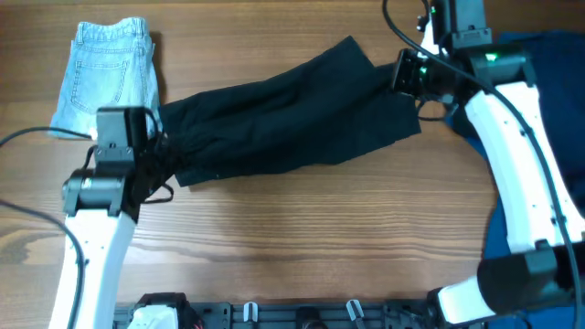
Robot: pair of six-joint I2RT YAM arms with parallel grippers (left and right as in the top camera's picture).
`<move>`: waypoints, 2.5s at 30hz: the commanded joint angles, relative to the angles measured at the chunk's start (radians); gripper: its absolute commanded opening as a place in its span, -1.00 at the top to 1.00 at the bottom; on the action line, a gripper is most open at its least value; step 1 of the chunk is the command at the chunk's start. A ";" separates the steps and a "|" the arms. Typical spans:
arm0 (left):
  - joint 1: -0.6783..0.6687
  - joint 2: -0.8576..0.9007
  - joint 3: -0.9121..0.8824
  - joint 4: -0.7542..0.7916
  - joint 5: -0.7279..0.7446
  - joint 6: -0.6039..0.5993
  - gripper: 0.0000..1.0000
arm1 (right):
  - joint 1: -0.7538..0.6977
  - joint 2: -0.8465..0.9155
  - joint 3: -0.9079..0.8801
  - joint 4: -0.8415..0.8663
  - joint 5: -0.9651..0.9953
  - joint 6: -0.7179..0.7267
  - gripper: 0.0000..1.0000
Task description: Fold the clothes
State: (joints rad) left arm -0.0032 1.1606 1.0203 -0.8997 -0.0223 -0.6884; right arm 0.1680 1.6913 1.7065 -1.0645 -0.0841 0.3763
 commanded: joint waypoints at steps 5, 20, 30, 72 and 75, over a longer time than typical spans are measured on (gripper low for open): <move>0.002 0.161 0.016 0.125 -0.084 -0.009 0.92 | -0.003 0.135 0.021 0.147 0.040 -0.018 0.90; 0.002 0.304 0.016 0.430 -0.084 0.024 -0.19 | -0.003 0.345 0.019 0.469 0.039 -0.009 -0.39; -0.008 0.258 0.071 0.568 0.041 0.218 0.92 | -0.003 0.283 0.024 0.493 -0.008 -0.149 0.12; 0.236 0.862 0.095 1.052 0.400 0.346 0.28 | -0.023 0.251 -0.469 0.533 0.107 -0.112 0.85; 0.235 0.882 0.095 1.065 0.400 0.377 0.27 | -0.023 0.251 -0.469 0.533 0.107 -0.111 0.85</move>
State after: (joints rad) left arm 0.2348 2.0258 1.1122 0.1520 0.3439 -0.3698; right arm 0.1535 1.9518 1.2453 -0.5266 0.0048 0.2489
